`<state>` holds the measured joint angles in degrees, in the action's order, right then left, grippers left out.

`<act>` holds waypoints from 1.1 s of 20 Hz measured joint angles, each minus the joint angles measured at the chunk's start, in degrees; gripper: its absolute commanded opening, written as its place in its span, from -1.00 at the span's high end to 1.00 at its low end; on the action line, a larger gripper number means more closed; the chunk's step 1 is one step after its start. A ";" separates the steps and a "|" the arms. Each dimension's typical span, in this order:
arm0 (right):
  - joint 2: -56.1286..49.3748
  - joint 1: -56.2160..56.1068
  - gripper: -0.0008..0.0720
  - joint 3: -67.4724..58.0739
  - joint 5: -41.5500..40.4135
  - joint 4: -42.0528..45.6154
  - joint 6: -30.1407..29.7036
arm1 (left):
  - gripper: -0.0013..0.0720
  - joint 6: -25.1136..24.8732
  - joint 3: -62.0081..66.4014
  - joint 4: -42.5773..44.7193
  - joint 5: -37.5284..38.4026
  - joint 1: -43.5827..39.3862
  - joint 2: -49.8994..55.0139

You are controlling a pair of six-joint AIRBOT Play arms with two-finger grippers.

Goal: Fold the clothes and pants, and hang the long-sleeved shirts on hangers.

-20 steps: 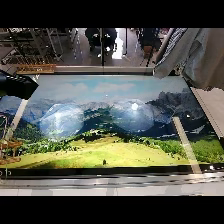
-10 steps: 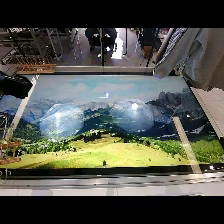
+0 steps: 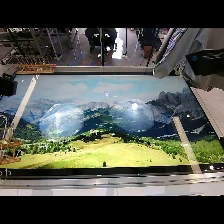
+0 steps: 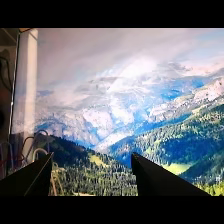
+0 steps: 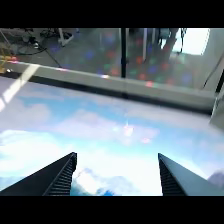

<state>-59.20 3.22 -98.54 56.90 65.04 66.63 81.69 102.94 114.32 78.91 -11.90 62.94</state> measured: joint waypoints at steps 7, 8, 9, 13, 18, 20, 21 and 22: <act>-0.39 -9.84 -0.63 1.18 -8.48 5.77 -5.40 | -0.48 0.00 0.00 0.81 0.02 0.00 0.00; -0.42 -10.19 -0.63 1.22 -8.90 5.99 -5.73 | -0.48 0.00 0.00 0.83 0.02 0.00 0.00; -0.44 -10.40 -0.63 1.25 -9.11 6.21 -5.75 | -0.48 0.00 0.00 0.85 0.02 0.00 0.00; -0.42 -10.93 -0.63 1.27 -9.73 6.58 -6.16 | -0.48 0.00 0.00 0.94 0.02 0.00 0.00; -0.42 -11.06 -0.63 1.27 -9.97 6.78 -6.29 | -0.48 0.00 0.00 0.94 0.02 0.00 0.00; -0.42 -11.06 -0.63 1.29 -9.97 6.78 -6.29 | -0.48 0.00 0.00 0.94 0.02 0.00 0.00; -0.42 -11.06 -0.63 1.27 -9.97 6.78 -6.29 | -0.48 -0.02 0.00 0.94 0.02 0.00 0.00; -0.42 -11.06 -0.63 1.29 -9.97 6.78 -6.29 | -0.48 0.00 0.00 0.94 0.02 0.00 0.00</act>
